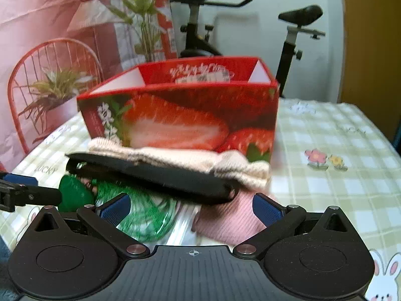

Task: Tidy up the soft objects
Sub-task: 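Move the left tool back toward the green tasseled ornament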

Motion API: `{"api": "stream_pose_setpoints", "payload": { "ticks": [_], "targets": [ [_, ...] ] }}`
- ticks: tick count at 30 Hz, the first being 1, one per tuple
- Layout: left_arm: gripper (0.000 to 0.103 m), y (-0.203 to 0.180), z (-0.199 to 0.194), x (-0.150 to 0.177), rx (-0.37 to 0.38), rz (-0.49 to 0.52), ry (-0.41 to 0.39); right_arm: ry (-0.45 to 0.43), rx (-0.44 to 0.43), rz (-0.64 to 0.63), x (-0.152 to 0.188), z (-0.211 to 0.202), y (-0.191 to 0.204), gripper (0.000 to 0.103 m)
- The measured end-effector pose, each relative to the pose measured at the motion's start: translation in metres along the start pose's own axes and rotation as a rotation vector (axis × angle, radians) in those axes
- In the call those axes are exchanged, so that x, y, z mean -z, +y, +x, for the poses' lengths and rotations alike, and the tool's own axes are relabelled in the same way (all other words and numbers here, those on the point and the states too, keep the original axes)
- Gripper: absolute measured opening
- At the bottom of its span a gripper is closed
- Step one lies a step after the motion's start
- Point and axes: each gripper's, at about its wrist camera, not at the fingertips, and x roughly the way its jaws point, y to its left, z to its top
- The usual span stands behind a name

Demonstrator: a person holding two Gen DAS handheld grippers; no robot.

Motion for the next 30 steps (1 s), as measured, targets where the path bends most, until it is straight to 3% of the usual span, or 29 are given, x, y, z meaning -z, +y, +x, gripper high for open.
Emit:
{"api": "stream_pose_setpoints", "payload": {
  "ticks": [23, 26, 28, 30],
  "targets": [
    [0.099, 0.003, -0.014, 0.020, 0.042, -0.040, -0.002, 0.057, 0.004, -0.020, 0.016, -0.015, 0.007, 0.103],
    [0.088, 0.003, -0.016, 0.027, 0.069, -0.048, 0.006, 0.068, -0.014, -0.033, 0.022, -0.020, 0.010, 0.102],
    [0.073, 0.005, -0.018, 0.029, 0.123, -0.069, 0.010, 0.069, -0.040, -0.030, 0.023, -0.025, 0.011, 0.102],
    [0.064, 0.004, -0.021, 0.031, 0.153, -0.073, -0.001, 0.060, -0.050, -0.028, 0.023, -0.031, 0.012, 0.096]
  ]
}}
